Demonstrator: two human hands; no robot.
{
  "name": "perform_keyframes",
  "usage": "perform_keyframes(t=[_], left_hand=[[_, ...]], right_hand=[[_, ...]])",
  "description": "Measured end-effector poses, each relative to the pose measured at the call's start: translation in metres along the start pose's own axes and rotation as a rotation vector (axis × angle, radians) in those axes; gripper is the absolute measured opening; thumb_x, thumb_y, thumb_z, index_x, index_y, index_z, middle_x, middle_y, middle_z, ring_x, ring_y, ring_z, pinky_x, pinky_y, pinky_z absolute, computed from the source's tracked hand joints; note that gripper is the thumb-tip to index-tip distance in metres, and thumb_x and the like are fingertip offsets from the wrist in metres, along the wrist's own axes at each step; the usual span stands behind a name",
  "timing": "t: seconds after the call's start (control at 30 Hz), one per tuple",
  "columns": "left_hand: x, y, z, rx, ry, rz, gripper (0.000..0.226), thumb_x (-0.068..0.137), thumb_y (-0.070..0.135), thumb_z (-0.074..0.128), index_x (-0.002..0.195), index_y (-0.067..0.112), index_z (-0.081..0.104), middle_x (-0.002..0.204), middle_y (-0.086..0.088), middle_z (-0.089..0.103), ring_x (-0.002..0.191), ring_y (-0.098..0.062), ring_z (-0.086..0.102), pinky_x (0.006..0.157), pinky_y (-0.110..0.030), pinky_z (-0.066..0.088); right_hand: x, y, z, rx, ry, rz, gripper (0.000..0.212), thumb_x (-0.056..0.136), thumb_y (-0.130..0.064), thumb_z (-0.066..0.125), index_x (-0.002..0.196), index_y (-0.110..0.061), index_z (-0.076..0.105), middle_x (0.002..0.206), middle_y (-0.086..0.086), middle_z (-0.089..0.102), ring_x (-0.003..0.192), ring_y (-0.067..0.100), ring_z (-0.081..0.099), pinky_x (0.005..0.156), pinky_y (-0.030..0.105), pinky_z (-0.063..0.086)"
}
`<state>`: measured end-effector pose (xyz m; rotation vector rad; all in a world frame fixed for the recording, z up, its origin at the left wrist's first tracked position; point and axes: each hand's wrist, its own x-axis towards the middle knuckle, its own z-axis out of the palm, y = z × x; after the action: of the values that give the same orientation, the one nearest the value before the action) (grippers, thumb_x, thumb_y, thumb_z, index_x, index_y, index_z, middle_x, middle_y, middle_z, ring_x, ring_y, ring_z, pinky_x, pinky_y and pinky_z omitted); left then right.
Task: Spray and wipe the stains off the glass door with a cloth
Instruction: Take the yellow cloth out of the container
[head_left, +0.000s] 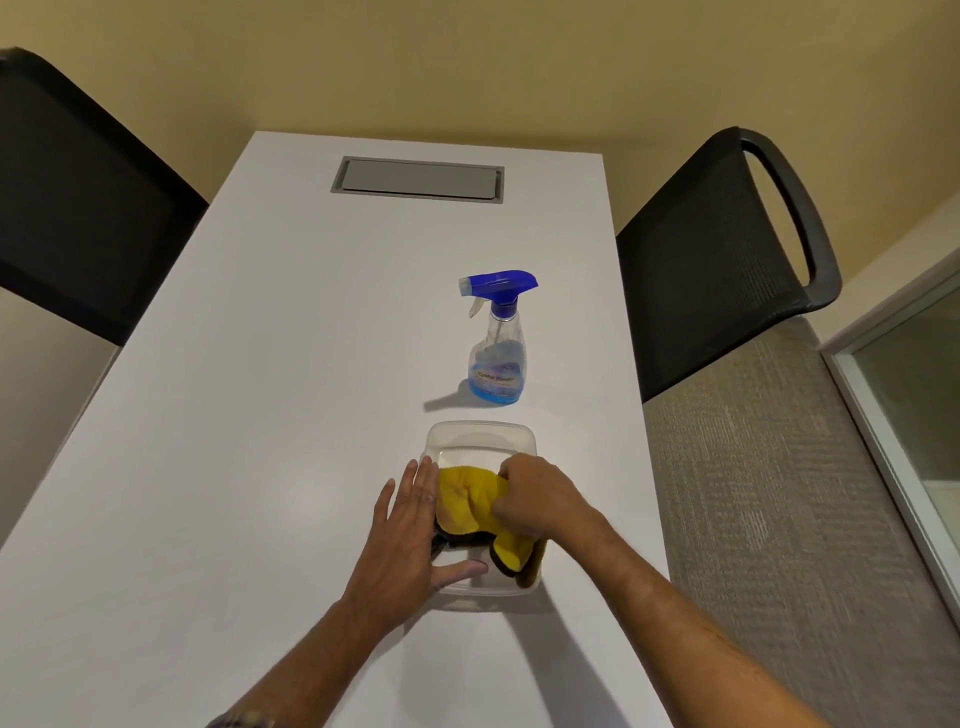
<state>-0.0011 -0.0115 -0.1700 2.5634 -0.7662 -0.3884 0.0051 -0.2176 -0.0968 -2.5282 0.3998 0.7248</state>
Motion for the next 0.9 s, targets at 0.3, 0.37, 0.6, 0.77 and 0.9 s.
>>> perform_keyframes(t=[0.3, 0.37, 0.6, 0.77, 0.9], left_hand=[[-0.010, 0.024, -0.013, -0.195, 0.198, -0.042, 0.109, 0.082, 0.081, 0.053, 0.162, 0.033, -0.002, 0.171, 0.015, 0.001, 0.158, 0.002, -0.007, 0.129, -0.030, 0.007], [-0.019, 0.045, -0.021, -0.322, 0.311, -0.159, 0.093, 0.087, 0.077, 0.048, 0.162, 0.037, 0.010, 0.168, 0.018, 0.014, 0.156, 0.002, 0.006, 0.124, -0.028, 0.016], [-0.038, 0.122, -0.059, -0.820, 0.497, -0.538, 0.051, 0.083, 0.074, 0.049, 0.125, 0.044, 0.051, 0.120, 0.014, 0.063, 0.118, -0.020, 0.064, 0.082, -0.019, 0.051], [-0.034, 0.149, -0.087, -1.271, 0.212, -0.760, 0.070, 0.089, 0.070, 0.053, 0.141, 0.022, 0.054, 0.128, -0.004, 0.070, 0.117, -0.028, 0.069, 0.095, -0.047, 0.060], [-0.039, 0.177, -0.103, -1.778, 0.088, -0.667, 0.081, 0.075, 0.068, 0.062, 0.136, 0.015, 0.059, 0.123, -0.015, 0.076, 0.109, -0.031, 0.076, 0.082, -0.047, 0.063]], right_hand=[[-0.037, 0.028, -0.020, 0.512, -0.041, 0.023, 0.023, 0.080, -0.021, 0.066, 0.103, -0.026, 0.069, 0.103, 0.003, 0.068, 0.093, 0.020, 0.065, 0.083, 0.039, 0.059], [-0.050, 0.029, -0.024, 0.572, -0.032, -0.004, 0.021, 0.080, -0.020, 0.066, 0.100, -0.026, 0.068, 0.100, 0.003, 0.069, 0.091, 0.020, 0.066, 0.078, 0.037, 0.059], [-0.104, 0.015, -0.034, 0.637, 0.192, -0.133, 0.019, 0.086, -0.029, 0.061, 0.104, -0.034, 0.063, 0.095, -0.014, 0.065, 0.087, 0.012, 0.066, 0.069, 0.020, 0.055], [-0.147, 0.007, -0.046, 0.715, 0.337, -0.251, 0.018, 0.090, -0.028, 0.060, 0.102, -0.041, 0.060, 0.096, -0.021, 0.064, 0.089, -0.001, 0.064, 0.060, 0.008, 0.048], [-0.184, 0.002, -0.050, 0.721, 0.427, -0.327, 0.019, 0.095, -0.031, 0.061, 0.112, -0.039, 0.060, 0.104, -0.020, 0.064, 0.095, -0.001, 0.064, 0.075, 0.013, 0.056]])
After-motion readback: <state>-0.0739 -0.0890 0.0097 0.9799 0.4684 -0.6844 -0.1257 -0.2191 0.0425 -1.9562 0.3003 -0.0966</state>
